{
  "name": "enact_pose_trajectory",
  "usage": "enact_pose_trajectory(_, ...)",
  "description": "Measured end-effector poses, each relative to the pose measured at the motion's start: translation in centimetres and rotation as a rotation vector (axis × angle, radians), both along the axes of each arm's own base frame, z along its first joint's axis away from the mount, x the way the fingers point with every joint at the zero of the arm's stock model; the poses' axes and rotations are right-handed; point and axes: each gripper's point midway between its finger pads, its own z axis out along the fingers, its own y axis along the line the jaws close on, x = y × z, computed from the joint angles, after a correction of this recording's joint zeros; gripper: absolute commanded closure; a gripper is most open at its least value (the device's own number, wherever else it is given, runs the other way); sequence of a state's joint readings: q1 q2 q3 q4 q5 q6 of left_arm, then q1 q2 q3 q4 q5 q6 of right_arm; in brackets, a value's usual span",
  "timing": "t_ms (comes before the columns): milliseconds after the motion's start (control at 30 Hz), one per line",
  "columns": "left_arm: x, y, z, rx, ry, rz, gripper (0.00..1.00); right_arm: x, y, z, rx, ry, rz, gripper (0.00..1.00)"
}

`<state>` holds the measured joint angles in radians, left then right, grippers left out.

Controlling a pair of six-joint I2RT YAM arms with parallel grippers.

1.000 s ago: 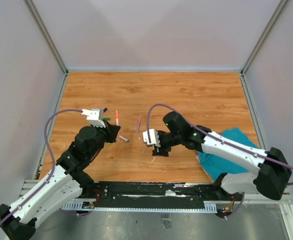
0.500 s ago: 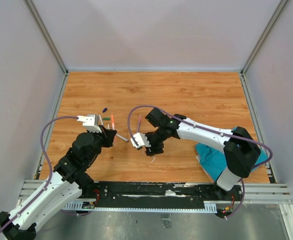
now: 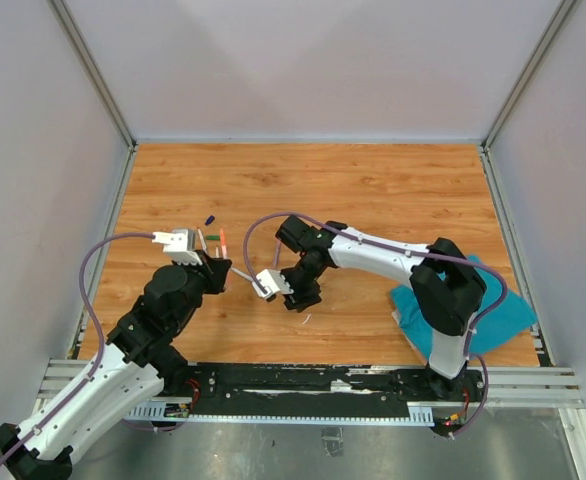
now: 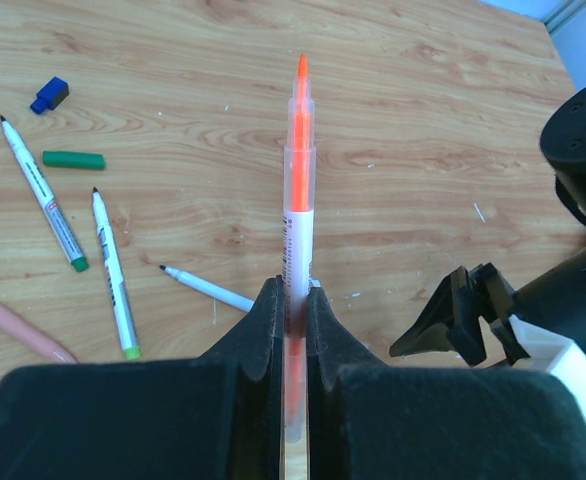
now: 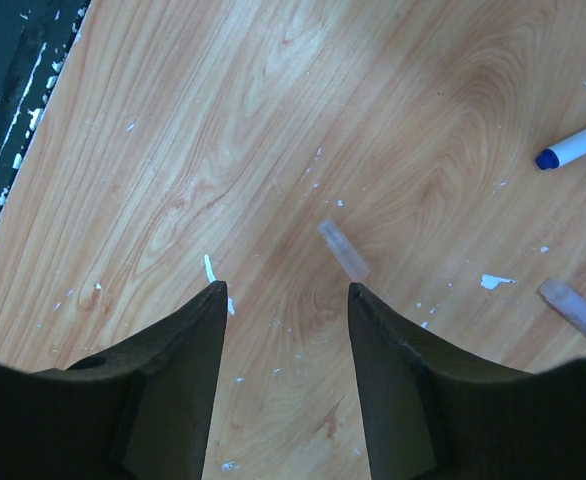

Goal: Insert the pens into the pen caps
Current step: Pick up the pen cap from the center of the board.

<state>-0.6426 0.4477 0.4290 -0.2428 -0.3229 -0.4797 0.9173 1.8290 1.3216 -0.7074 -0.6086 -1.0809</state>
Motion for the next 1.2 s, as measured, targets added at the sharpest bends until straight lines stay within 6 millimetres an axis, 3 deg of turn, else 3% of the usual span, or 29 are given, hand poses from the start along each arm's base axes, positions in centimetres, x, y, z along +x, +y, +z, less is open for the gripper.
enact_pose_trajectory(433,-0.3,1.2,0.4,-0.037,-0.006,0.063,1.0,0.8,2.1,-1.4,-0.005,-0.025,0.097,0.54)
enact_pose_trajectory(900,-0.3,1.4,0.3,-0.032,-0.001,0.07,0.99,1.3,1.8,-3.9,-0.072,-0.038,0.147,0.59)
enact_pose_trajectory(1200,-0.3,1.4,0.4,-0.032,-0.002,0.07,1.0,1.9,2.5,-3.5,-0.07,-0.066,0.156,0.61)
